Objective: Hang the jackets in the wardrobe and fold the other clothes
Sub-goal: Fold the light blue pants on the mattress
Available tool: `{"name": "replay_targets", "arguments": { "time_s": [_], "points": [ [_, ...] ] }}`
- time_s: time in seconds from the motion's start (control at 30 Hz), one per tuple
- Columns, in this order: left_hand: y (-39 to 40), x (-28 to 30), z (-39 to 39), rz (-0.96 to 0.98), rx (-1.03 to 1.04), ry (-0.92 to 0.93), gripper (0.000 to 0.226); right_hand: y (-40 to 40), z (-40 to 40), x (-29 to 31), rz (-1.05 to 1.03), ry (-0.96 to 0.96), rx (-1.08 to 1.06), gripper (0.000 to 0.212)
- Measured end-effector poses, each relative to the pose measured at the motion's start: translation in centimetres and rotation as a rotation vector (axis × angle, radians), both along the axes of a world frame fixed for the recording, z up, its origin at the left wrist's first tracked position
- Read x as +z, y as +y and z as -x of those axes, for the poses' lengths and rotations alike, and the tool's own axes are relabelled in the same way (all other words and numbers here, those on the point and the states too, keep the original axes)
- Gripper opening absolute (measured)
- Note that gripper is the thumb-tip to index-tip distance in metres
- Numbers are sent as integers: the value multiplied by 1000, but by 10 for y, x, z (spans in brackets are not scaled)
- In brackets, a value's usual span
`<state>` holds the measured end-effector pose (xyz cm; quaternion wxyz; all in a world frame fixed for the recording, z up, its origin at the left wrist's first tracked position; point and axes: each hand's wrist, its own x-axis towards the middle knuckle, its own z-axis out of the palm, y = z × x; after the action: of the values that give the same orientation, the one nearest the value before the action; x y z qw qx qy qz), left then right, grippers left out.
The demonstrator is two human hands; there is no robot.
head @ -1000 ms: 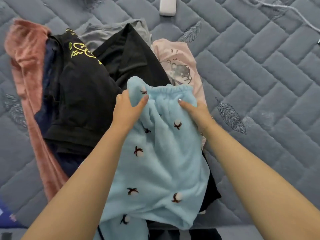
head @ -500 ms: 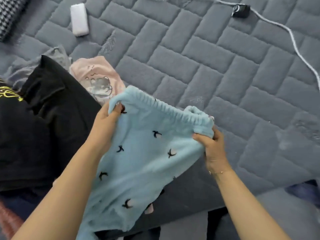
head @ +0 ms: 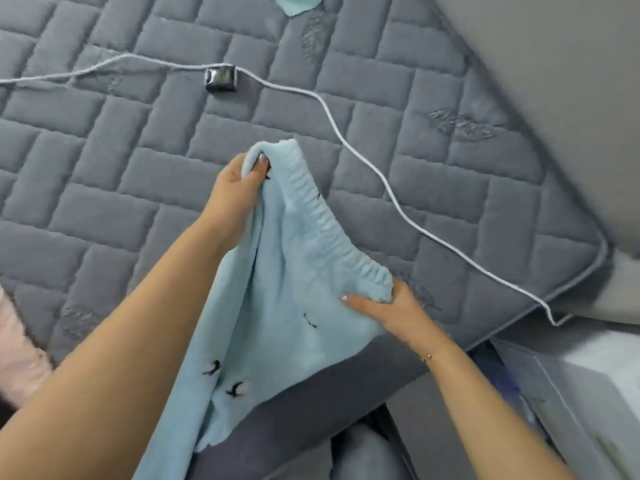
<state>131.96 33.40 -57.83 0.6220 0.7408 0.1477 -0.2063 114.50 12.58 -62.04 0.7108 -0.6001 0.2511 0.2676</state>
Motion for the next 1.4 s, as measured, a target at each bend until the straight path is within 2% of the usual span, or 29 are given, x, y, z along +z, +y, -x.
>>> {"name": "replay_targets", "arguments": {
  "time_s": [0.13, 0.2, 0.27, 0.3, 0.33, 0.4, 0.43, 0.5, 0.6, 0.67, 0.73, 0.83, 0.9, 1.03, 1.2, 1.4],
  "points": [
    [-97, 0, -35, 36, -156, 70, 19, -88, -9, 14, -42, -30, 255, 55],
    [-141, 0, -50, 68, -196, 89, 20, -124, -17, 17, 23, -60, 284, 59],
    [-182, -1, -68, 91, -212, 82, 20, -160, -26, 17, 227, -126, 114, 43],
    [-201, -3, -79, 90, -216, 71, 21, -177, -31, 15, 403, -151, -23, 33],
    [-217, -6, -90, 82, -219, 62, 21, -193, -37, 12, 610, -163, -153, 32],
    [-245, -16, -108, 56, -236, 62, 21, -225, -49, 0, 971, -117, -300, 46],
    [-258, -26, -115, 45, -248, 66, 21, -238, -55, -9, 1075, -80, -333, 52],
    [-277, -52, -118, 12, -264, 83, 22, -254, -66, -29, 1149, -10, -335, 61],
    [-288, -100, -104, -89, -260, 148, 24, -258, -70, -61, 1134, 95, -263, 64],
    [-283, -124, -84, -182, -276, 133, 29, -253, -65, -74, 1157, 112, -258, 64],
    [-270, -132, -60, -217, -305, 47, 40, -244, -55, -80, 1194, 82, -291, 74],
    [-234, -119, -14, -223, -423, -167, 55, -217, -30, -73, 1290, -31, -264, 89],
    [-200, -111, 25, -342, -502, -241, 57, -188, -10, -65, 1301, -103, -176, 85],
    [-118, -90, 122, -514, -508, -168, 57, -114, 31, -51, 1272, -151, 61, 72],
    [-26, -78, 229, -685, -445, -157, 43, -25, 77, -50, 1203, -132, 339, 64],
    [38, -86, 308, -674, -450, -26, 52, 61, 121, -51, 1182, -81, 351, 61]
  ]
}}
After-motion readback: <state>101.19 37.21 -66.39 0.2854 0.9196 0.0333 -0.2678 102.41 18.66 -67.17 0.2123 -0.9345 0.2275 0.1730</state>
